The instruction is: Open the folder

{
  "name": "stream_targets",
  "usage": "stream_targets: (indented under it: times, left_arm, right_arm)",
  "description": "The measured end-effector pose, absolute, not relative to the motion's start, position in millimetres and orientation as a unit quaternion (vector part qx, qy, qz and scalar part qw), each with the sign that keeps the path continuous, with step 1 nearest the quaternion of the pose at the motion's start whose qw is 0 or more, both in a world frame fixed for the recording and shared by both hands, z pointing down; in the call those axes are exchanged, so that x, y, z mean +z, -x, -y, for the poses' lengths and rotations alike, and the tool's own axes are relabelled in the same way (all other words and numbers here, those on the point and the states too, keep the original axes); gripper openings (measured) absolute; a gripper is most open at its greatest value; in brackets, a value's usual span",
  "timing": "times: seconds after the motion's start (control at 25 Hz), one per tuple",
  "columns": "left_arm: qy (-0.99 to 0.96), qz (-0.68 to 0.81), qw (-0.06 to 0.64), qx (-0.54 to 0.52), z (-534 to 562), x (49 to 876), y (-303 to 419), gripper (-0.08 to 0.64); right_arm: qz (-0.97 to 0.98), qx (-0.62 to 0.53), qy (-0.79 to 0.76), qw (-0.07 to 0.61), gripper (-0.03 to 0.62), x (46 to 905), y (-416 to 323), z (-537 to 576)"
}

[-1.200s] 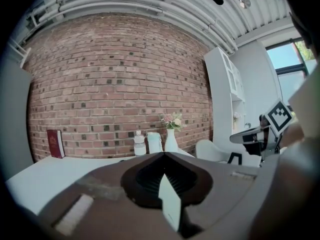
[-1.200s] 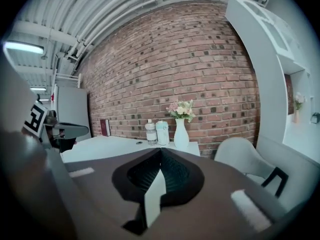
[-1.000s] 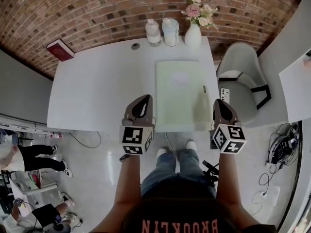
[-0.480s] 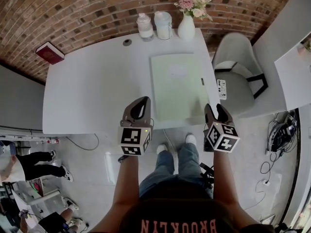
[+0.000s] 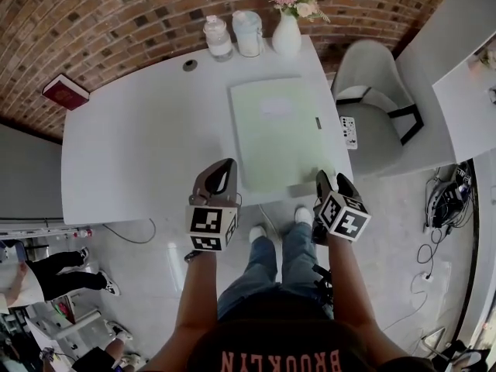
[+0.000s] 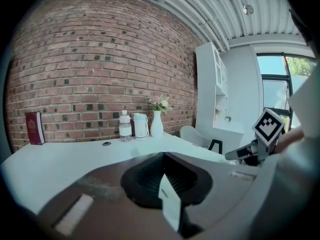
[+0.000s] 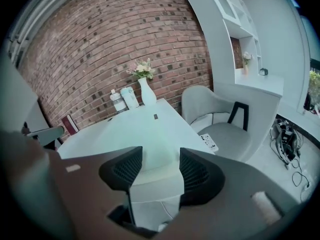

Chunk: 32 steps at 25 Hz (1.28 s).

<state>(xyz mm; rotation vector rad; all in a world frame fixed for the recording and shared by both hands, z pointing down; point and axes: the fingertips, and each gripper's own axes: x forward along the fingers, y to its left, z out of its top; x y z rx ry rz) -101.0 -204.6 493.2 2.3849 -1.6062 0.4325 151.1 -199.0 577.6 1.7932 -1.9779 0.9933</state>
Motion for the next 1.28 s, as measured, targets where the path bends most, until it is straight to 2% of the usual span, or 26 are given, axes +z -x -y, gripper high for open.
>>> stream_targets:
  times: [0.28, 0.48, 0.72, 1.0, 1.28]
  left_arm:
    - [-0.816, 0.544, 0.120, 0.157, 202, 503, 106, -0.002]
    - [-0.817, 0.541, 0.122, 0.157, 200, 504, 110, -0.002]
    - [-0.822, 0.537, 0.118, 0.152, 198, 500, 110, -0.002]
    - [-0.823, 0.538, 0.114, 0.143, 196, 495, 110, -0.002]
    - [-0.824, 0.542, 0.103, 0.129, 195, 481, 109, -0.002]
  right_arm:
    - [0.627, 0.413, -0.650, 0.118, 0.245, 601, -153, 194]
    - [0.603, 0.444, -0.658, 0.080, 0.204, 602, -148, 193]
    - [0.612, 0.411, -0.666, 0.112, 0.170, 594, -146, 189]
    - [0.619, 0.384, -0.677, 0.103, 0.109, 573, -152, 189]
    - [0.642, 0.380, -0.660, 0.085, 0.084, 553, -149, 188]
